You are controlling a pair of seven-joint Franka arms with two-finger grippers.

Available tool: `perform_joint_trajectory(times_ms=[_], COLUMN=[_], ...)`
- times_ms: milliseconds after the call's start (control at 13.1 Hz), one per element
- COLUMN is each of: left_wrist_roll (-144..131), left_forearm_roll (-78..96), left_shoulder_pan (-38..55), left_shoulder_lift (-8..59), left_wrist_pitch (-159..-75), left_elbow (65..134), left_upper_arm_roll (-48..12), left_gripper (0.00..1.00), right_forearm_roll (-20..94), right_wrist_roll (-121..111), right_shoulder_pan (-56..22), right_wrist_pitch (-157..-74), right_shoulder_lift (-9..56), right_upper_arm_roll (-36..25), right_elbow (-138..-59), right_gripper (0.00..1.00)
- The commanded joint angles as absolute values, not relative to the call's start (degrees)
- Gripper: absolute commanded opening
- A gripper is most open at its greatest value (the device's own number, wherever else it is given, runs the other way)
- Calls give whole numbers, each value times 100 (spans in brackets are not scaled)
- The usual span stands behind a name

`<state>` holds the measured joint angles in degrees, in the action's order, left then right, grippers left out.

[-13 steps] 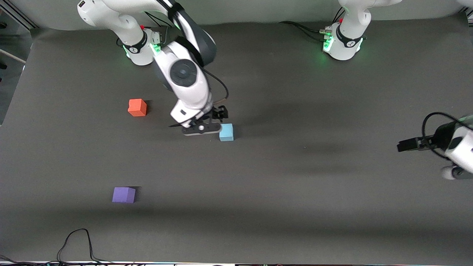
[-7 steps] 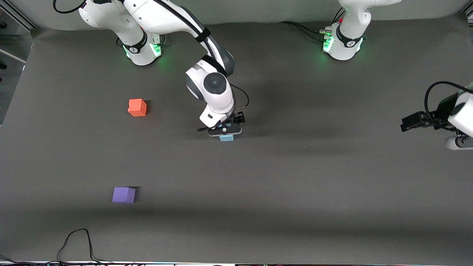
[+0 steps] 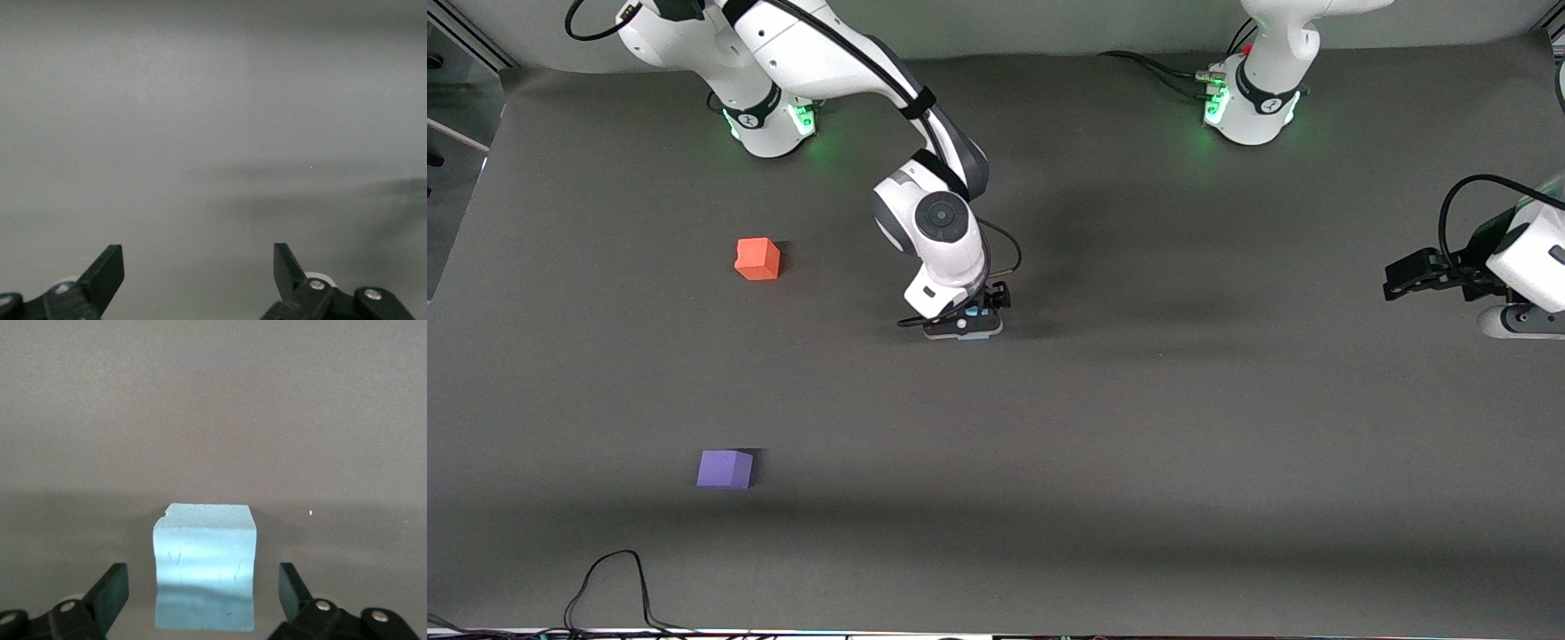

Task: Place blue block between orange and purple blocks
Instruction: 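Lower the right gripper and close it on the blue block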

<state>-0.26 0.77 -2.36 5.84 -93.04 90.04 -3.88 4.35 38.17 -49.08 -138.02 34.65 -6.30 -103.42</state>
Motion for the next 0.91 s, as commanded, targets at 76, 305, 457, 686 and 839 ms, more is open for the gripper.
perform_joint_trajectory(times_ms=[76, 305, 457, 686, 839], left_wrist_roll=[-9, 9, 17, 79, 79], left_forearm_roll=[9, 44, 70, 62, 70], left_shoulder_pan=[-167, -167, -167, -167, -158], left_shoulder_lift=[501, 501, 501, 510, 510], left_wrist_pitch=[-9430, -9431, -9457, -9501, -9501], left_elbow=[9149, 9141, 9106, 9097, 9097], left_upper_arm_roll=[-369, -378, -378, -369, -378], left_gripper=[100, 100, 100, 100, 100], right_forearm_roll=[413, 413, 448, 457, 457], right_wrist_roll=[3894, 3893, 3911, 3902, 3920], right_shoulder_pan=[-4922, -4904, -4904, -4896, -4878], right_wrist_pitch=[-14001, -14071, -14071, -14071, -13932], right_shoulder_lift=[3595, 3604, 3604, 3577, 3429], right_upper_arm_roll=[-659, -650, -659, -659, -677], right_elbow=[-10362, -10389, -10415, -10424, -10424], right_gripper=[99, 66, 43, 25, 25])
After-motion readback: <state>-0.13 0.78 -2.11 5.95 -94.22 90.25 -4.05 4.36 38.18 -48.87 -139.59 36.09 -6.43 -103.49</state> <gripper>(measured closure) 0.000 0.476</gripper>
